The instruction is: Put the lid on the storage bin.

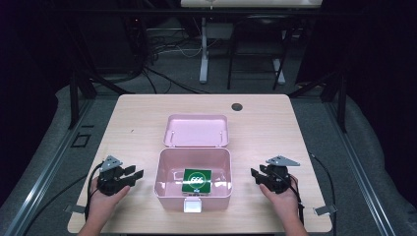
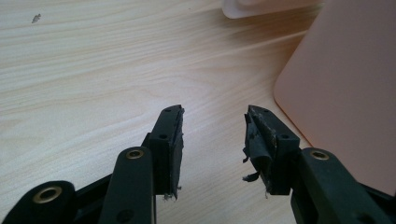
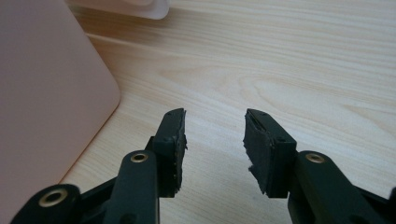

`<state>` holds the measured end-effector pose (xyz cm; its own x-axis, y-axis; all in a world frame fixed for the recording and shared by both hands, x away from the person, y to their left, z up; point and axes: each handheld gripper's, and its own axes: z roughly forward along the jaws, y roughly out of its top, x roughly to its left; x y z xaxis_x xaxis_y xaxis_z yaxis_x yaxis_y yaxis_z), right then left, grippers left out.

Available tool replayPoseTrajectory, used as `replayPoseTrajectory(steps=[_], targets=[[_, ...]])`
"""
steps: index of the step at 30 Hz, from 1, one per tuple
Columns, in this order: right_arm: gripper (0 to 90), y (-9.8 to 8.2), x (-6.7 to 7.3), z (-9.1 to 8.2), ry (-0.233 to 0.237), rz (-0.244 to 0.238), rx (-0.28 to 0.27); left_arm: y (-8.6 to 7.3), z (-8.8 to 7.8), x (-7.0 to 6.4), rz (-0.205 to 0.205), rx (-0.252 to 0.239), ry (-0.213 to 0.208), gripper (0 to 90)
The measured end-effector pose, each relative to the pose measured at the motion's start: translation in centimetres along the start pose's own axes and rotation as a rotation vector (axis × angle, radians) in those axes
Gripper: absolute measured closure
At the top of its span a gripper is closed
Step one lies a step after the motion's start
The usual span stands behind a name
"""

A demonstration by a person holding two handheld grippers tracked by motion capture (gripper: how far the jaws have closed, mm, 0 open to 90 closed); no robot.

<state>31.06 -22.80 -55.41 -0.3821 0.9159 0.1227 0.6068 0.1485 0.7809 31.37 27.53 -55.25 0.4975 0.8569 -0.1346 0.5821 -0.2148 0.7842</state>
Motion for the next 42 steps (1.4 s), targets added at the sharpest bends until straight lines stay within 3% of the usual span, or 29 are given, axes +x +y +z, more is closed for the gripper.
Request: replayPoseTrajectory(steps=[9, 16, 19, 21, 23, 25, 29, 42], targets=[[57.8, 0.4, 0.8, -0.9, -0.015, -0.006, -0.025, -0.2, -1.1, -0.6, 0.019, -0.033, -0.015, 56.1], [56.5, 1.1, 1.2, -1.9, -0.027, -0.005, -0.049, 0.6, -2.0, -1.5, 0.04, -0.045, -0.013, 53.2], [56.5, 1.6, 1.6, -2.3, -0.032, -0.039, -0.058, 1.1, -2.3, -1.7, 0.04, -0.046, -0.01, 54.4], [56.6, 1.9, 2.0, -2.7, -0.02, -0.041, -0.056, 1.5, -2.8, -1.9, 0.04, -0.048, -0.005, 55.4], [57.4, 2.6, 2.6, -3.4, 0.006, -0.063, -0.065, 2.1, -3.2, -2.2, 0.048, -0.042, -0.002, 61.9], [57.9, 3.2, 3.1, -3.9, 0.02, -0.067, -0.075, 2.7, -3.6, -2.5, 0.024, -0.042, -0.022, 62.8], [59.4, 4.4, 3.8, -4.7, 0.06, -0.056, -0.094, 3.7, -4.4, -3.1, 0.017, -0.055, -0.044, 65.3], [62.0, 6.8, 4.8, -4.6, 0.108, -0.056, -0.079, 7.5, -4.6, -4.4, -0.004, -0.073, -0.111, 64.8]])
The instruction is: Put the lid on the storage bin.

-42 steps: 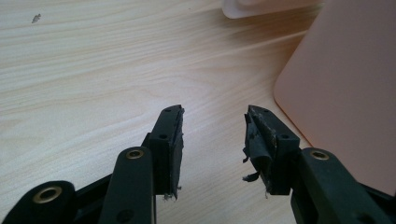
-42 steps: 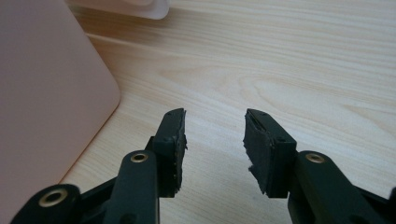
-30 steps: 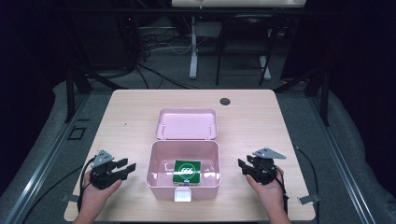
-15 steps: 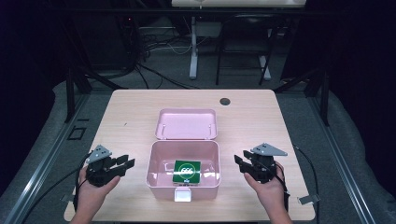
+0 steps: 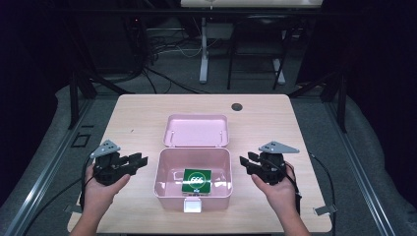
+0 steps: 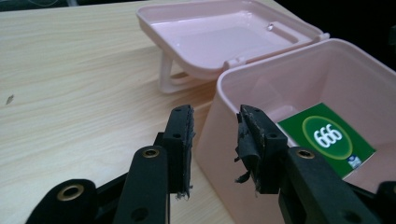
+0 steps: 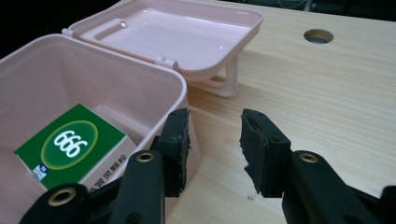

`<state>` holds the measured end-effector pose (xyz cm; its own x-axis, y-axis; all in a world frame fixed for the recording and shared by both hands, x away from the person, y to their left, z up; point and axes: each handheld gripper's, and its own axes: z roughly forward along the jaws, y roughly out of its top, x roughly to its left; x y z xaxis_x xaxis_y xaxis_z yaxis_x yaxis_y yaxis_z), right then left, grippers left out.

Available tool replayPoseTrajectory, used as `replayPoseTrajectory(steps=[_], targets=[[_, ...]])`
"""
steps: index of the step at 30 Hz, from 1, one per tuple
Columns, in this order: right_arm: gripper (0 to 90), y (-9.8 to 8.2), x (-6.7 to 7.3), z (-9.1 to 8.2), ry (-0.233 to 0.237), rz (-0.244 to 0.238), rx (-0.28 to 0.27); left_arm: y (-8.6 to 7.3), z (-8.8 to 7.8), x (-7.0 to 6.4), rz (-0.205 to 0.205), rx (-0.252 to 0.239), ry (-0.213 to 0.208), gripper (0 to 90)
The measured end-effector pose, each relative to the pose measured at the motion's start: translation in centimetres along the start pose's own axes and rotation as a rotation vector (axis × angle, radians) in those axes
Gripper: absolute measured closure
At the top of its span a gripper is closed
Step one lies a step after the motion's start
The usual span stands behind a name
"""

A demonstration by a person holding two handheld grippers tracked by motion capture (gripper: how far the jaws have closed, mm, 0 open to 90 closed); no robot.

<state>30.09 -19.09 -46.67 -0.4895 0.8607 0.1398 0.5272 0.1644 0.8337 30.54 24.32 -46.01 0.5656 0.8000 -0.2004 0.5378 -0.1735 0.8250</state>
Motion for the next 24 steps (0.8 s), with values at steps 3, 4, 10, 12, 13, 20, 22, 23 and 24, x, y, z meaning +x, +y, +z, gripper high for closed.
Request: replayPoseTrajectory(steps=[3, 4, 10, 12, 13, 20, 22, 23, 24], targets=[[61.9, 0.8, 0.2, 0.1, 0.012, 0.001, -0.002, 0.4, 0.3, -0.4, -0.002, -0.002, -0.006, 64.6], [61.9, 1.2, 0.2, 0.1, 0.016, -0.002, 0.001, 0.4, 0.4, -0.5, -0.005, 0.001, -0.016, 64.2], [60.6, 2.2, 0.1, 1.1, 0.041, 0.023, -0.002, -0.1, 1.0, -1.2, -0.001, 0.039, -0.059, 65.2], [60.0, 2.3, 0.1, 1.5, 0.044, 0.03, 0.005, -0.4, 1.2, -1.3, 0.0, 0.045, -0.057, 65.7], [60.0, 2.4, 0.1, 1.6, 0.046, 0.034, 0.009, -0.4, 1.3, -1.3, 0.006, 0.055, -0.057, 65.8], [59.6, 3.6, 0.6, 2.3, 0.048, 0.015, 0.021, -0.8, 1.7, -1.7, 0.04, 0.072, -0.067, 66.3], [59.7, 4.1, 0.6, 2.5, 0.045, 0.005, 0.021, -0.7, 1.7, -1.8, 0.047, 0.08, -0.071, 67.2], [59.7, 4.3, 0.6, 2.6, 0.041, -0.001, 0.02, -0.7, 1.7, -1.9, 0.049, 0.084, -0.071, 67.6], [59.8, 4.5, 0.6, 2.6, 0.039, -0.001, 0.019, -0.8, 1.8, -2.0, 0.059, 0.096, -0.077, 68.0]])
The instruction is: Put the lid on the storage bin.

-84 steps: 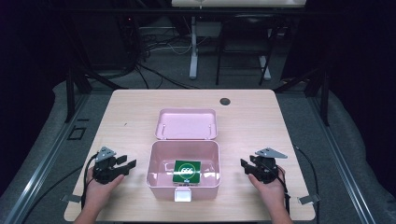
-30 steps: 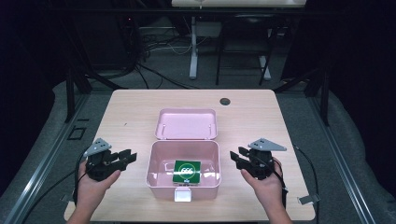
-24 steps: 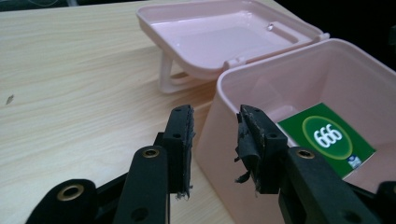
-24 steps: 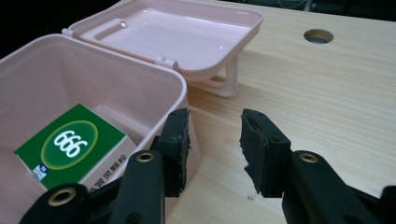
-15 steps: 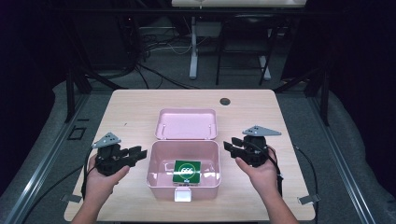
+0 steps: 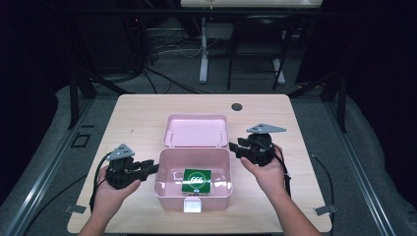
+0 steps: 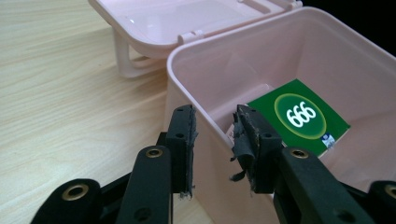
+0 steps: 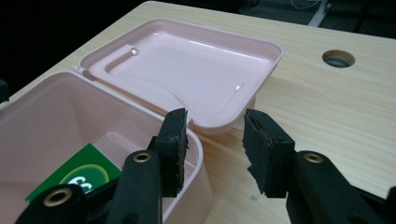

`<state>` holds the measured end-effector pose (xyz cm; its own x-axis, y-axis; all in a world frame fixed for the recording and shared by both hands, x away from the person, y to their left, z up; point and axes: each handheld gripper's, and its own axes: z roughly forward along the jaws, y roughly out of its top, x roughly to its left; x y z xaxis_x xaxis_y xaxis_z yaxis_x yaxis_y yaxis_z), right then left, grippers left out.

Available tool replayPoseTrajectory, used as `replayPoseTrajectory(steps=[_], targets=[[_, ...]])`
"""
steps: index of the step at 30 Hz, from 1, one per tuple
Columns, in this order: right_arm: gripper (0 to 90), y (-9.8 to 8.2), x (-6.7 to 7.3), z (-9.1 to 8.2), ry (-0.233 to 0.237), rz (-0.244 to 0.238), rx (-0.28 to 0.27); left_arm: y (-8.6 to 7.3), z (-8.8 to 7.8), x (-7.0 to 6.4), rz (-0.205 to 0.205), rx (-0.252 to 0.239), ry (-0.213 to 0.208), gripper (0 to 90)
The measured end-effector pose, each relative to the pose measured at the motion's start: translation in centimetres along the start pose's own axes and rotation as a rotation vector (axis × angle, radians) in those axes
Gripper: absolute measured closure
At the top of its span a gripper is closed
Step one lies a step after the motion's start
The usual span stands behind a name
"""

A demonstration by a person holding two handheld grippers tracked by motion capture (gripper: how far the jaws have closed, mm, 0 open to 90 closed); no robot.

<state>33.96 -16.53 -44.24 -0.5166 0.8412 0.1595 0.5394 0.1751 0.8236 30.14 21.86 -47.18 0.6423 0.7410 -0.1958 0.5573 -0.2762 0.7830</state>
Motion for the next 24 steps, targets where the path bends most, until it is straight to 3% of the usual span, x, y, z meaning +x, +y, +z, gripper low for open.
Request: replayPoseTrajectory(steps=[10, 24], targets=[[62.3, 2.0, -0.5, 1.6, -0.036, -0.024, 0.049, -0.1, 0.6, -0.4, 0.013, 0.011, -0.005, 71.4], [61.4, 4.1, -2.9, 5.1, -0.087, 0.056, 0.091, -0.2, 0.6, -0.3, 0.016, 0.007, -0.008, 71.9]])
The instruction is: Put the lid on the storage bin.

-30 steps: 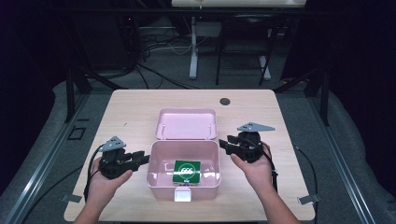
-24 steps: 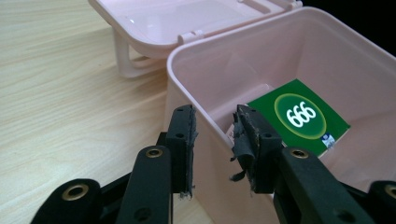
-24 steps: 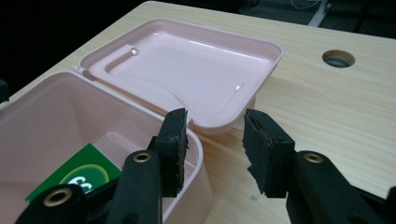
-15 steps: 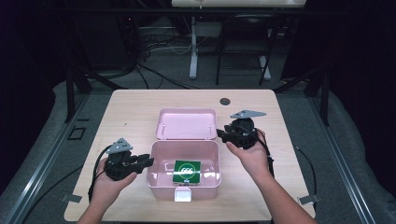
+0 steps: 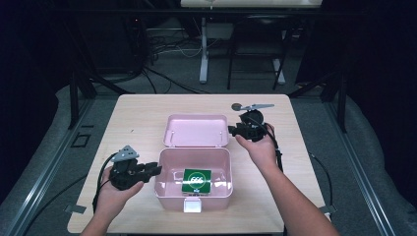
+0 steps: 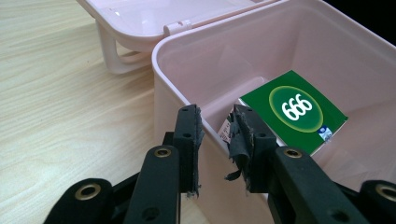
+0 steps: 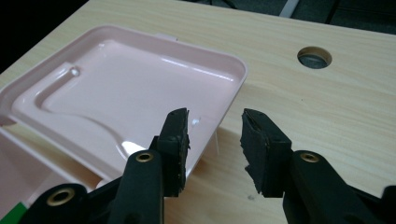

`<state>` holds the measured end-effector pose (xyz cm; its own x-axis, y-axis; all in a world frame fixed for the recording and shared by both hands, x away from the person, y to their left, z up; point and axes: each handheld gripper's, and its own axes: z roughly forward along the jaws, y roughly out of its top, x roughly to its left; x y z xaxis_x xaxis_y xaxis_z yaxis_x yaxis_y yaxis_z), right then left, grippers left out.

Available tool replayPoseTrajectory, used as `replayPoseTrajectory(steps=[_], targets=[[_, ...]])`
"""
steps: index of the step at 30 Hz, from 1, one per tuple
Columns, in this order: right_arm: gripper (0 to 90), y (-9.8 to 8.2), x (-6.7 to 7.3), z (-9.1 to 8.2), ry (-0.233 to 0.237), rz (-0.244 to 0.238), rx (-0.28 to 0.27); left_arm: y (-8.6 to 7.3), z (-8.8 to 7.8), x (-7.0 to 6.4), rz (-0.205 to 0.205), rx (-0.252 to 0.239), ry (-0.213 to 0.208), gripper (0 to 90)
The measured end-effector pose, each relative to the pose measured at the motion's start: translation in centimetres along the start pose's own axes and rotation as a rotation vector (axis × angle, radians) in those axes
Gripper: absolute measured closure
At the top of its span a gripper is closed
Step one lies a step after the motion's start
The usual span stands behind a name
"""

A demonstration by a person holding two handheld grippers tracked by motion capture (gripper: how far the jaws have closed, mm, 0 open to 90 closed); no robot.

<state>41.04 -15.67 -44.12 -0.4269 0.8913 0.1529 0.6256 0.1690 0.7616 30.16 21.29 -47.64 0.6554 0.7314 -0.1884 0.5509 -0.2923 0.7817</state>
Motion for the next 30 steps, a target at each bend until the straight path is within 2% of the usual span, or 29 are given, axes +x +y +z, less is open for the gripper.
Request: replayPoseTrajectory(steps=[3, 8, 14, 22, 24, 30], targets=[[61.4, 0.2, -0.3, 0.5, -0.004, 0.017, 0.007, 0.0, 0.0, 0.0, 0.001, 0.0, 0.0, 71.9], [62.4, 0.8, -0.4, 1.5, -0.03, 0.022, 0.017, 0.0, 0.0, 0.0, -0.001, -0.003, 0.002, 72.0], [63.6, 1.4, -0.4, 2.6, -0.038, 0.035, 0.037, 0.0, 0.0, 0.0, 0.001, -0.006, 0.002, 72.0], [65.2, 1.8, 0.0, 4.9, -0.046, 0.066, 0.106, -0.1, 0.0, 0.0, 0.003, -0.006, -0.001, 71.9], [66.0, 1.9, 0.1, 5.3, -0.05, 0.059, 0.114, -0.1, 0.0, 0.0, 0.003, -0.006, -0.002, 71.9], [68.0, 2.3, 0.4, 5.8, -0.051, 0.083, 0.138, -0.1, 0.0, 0.0, 0.004, -0.006, -0.001, 71.9]])
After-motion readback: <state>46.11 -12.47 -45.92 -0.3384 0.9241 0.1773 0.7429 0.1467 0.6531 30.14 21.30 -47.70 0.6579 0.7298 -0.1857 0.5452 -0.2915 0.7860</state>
